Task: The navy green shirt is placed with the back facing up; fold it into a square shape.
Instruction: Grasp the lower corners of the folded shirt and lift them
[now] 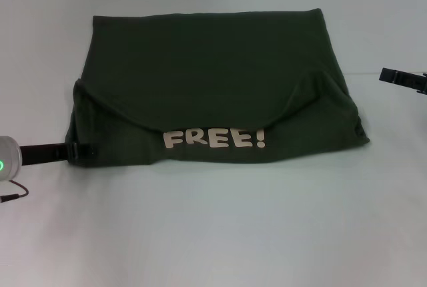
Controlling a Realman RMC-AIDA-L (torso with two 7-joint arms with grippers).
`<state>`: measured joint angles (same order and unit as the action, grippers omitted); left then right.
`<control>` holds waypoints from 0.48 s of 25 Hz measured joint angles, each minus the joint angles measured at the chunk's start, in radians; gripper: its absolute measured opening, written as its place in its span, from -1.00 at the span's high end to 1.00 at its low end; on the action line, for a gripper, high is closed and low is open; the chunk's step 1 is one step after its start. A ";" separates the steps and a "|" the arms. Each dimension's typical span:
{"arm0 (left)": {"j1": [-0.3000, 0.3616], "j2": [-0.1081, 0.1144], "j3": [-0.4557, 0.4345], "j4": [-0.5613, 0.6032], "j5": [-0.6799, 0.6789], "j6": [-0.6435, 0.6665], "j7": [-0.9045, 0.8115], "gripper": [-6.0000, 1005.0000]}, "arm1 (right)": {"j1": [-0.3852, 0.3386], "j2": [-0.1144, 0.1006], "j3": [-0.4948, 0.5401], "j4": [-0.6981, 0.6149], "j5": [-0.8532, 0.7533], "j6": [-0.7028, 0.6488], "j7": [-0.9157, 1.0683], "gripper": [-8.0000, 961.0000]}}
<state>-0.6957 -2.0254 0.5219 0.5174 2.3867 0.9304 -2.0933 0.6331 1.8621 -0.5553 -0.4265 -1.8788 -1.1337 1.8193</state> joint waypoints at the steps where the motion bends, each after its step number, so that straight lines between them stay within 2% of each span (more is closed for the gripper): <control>1: 0.000 0.001 -0.002 0.000 0.001 -0.001 -0.001 0.04 | 0.000 0.000 0.000 0.000 0.000 0.000 0.000 -0.51; 4: -0.002 0.001 -0.004 0.000 0.014 -0.001 -0.009 0.05 | 0.000 -0.001 0.000 0.000 0.000 0.000 0.000 -0.51; 9: -0.004 0.002 -0.003 0.001 0.022 -0.004 -0.013 0.46 | 0.000 -0.001 0.000 0.000 0.000 0.000 0.000 -0.51; 12: -0.003 0.002 0.000 0.001 0.023 -0.004 -0.013 0.62 | 0.000 -0.001 0.000 0.000 0.000 0.000 0.000 -0.51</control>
<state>-0.6989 -2.0233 0.5218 0.5184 2.4096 0.9262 -2.1061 0.6336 1.8608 -0.5553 -0.4265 -1.8792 -1.1336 1.8192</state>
